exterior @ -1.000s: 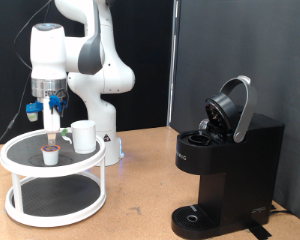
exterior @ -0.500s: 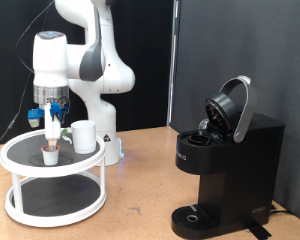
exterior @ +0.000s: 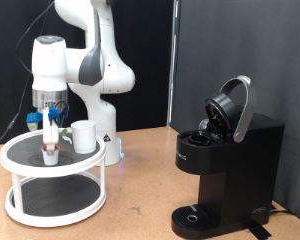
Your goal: Make a cup of coffee with the keurig machine
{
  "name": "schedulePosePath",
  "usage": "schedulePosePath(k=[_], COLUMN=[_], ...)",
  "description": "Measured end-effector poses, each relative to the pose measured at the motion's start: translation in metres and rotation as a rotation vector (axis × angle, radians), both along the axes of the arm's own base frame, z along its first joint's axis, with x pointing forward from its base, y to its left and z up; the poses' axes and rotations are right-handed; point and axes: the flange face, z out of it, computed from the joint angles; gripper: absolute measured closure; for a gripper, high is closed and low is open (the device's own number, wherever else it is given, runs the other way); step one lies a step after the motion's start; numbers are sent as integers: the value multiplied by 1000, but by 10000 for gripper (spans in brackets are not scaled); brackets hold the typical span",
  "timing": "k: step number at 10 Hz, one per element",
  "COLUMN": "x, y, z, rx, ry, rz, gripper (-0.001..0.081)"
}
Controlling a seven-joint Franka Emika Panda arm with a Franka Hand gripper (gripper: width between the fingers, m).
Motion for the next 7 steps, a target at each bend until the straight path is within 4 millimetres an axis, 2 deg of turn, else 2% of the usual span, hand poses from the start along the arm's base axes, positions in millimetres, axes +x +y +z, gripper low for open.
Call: schedulePosePath(k=[7], x=[2], y=[-1], z=[-7], rx=[-5], ry=[3], rz=[-1], gripper=[72])
